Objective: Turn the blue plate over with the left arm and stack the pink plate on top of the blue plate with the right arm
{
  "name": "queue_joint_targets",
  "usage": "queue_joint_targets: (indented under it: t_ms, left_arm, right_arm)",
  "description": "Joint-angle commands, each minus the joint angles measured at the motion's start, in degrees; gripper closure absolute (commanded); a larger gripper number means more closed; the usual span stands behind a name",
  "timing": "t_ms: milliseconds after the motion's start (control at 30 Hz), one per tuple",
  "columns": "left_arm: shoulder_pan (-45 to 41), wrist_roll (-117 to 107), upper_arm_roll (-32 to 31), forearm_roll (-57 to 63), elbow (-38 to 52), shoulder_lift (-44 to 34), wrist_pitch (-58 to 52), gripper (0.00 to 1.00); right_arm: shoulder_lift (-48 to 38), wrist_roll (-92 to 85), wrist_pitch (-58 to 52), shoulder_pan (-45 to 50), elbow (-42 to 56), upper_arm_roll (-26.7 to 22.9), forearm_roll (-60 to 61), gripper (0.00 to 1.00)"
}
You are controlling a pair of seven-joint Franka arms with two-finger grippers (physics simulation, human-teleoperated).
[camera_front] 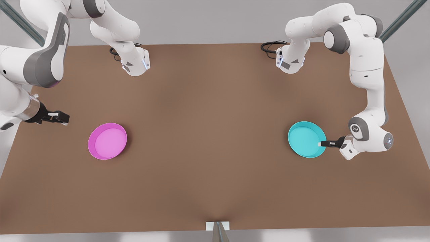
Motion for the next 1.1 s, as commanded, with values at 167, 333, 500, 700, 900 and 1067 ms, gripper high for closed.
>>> queue_joint_targets:
  t_ms: [167, 333, 500, 700, 900, 1067]
  left_arm:
    - [0.10, 15.21, 0.00, -0.31, 0.16, 0.76, 3.14, 0.30]
    - [0.10, 14.95, 0.00, -0.39, 0.25, 1.72, 3.58, 0.52]
    - [0.19, 14.33, 0.00, -0.39, 0.51, 2.16, 3.76, 0.56]
    - [0.27, 14.42, 0.00, -0.04, 0.51, 2.95, 4.55, 0.56]
    - [0.19, 13.10, 0.00, -0.04, 0.60, 2.87, 4.46, 0.75]
    - [0.19, 10.73, 0.00, 0.05, 0.60, 1.64, 4.46, 0.79]
  right_arm:
    - [1.11, -4.95, 0.37, 0.70, -0.76, 0.48, 1.39, 0.00]
    - [1.11, -5.04, -0.34, 0.70, -0.76, 0.40, 0.51, 0.00]
    - [1.28, -4.95, -0.25, 0.70, -1.02, 0.40, 0.34, 0.00]
    - [1.37, -4.95, -0.07, 0.52, -1.11, 0.40, 0.34, 0.00]
    - [1.64, -5.04, 0.10, 0.44, -1.02, 0.40, 0.34, 0.00]
    - [1.64, -5.04, 0.19, 0.35, -0.93, 0.40, 0.34, 0.00]
